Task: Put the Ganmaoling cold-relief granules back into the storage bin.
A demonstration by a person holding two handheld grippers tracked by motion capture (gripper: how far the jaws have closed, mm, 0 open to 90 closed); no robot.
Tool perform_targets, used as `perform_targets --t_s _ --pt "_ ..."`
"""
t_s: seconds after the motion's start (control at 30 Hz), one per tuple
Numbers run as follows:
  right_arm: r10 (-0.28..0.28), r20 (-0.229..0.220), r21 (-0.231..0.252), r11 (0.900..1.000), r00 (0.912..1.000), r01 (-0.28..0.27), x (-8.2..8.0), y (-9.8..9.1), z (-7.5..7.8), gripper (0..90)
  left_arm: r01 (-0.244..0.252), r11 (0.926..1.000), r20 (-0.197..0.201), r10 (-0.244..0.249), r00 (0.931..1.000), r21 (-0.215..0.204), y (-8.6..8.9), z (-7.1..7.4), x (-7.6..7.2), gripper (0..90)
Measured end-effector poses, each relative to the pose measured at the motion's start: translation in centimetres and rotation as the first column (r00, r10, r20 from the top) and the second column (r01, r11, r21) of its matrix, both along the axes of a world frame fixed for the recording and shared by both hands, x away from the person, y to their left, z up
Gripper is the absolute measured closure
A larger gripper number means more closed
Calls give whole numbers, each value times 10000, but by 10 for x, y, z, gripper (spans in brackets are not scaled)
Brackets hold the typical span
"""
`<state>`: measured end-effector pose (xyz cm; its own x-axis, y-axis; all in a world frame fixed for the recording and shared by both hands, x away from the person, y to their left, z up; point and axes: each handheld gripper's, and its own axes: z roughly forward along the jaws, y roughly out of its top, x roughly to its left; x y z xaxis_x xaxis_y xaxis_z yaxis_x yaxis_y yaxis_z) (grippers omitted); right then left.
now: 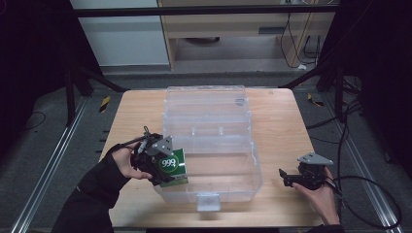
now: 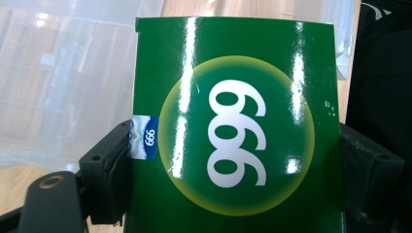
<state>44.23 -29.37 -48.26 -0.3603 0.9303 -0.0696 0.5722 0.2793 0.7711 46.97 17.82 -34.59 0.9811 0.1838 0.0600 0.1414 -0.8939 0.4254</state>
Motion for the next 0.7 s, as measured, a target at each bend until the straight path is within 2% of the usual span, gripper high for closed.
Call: perform_targets --t_s 0.2,0.27,0.7 --pt "39 -27 -22 10000 10000 -39 0 0 0 23 90 9997 -227 -96 9997 -231 1 -8 -2 149" --pt "62 -2 -37 10000 10000 -62 0 0 0 23 224 9992 -135 -229 9996 -324 1 -10 -1 149" --pt "70 -95 -40 10000 9999 -70 0 2 -2 23 235 9996 -277 -240 9993 -176 0 -33 0 148"
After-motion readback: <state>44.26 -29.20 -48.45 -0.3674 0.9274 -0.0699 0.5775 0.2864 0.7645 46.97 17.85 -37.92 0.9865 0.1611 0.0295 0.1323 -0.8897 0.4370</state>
